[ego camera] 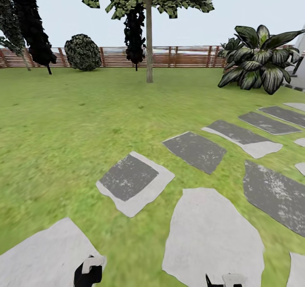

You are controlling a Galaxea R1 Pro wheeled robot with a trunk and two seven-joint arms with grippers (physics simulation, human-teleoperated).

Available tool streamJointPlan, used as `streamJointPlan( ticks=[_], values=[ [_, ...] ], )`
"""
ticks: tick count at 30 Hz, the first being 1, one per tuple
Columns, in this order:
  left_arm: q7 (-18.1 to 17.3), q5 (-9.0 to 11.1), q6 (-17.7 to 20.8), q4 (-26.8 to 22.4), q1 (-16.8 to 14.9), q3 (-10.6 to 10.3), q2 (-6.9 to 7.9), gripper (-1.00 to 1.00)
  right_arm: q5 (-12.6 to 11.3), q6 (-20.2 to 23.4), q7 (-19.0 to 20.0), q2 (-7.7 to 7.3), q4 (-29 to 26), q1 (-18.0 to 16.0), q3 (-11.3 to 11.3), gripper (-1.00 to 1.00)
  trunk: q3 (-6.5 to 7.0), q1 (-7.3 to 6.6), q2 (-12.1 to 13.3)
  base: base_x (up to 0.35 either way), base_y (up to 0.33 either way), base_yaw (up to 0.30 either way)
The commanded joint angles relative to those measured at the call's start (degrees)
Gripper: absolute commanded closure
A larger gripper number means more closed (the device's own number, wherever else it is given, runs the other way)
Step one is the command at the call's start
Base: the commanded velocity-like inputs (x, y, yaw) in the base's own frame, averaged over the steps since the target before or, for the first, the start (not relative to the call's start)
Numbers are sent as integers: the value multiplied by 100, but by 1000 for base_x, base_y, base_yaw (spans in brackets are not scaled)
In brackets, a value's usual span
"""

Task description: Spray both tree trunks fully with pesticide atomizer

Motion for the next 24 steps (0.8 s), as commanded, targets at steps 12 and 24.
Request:
streamJointPlan(
  ticks=[12,24],
  values=[
    [1,-5,4,-1,0,-5,-9,100,5,0,5,0,4,0,0,-100,0,0,0,341,0,0],
    [1,-10,4,-1,0,2,6,100,6,1,9,1,8,0,0,-100,0,0,0,341,0,0]
  ],
)
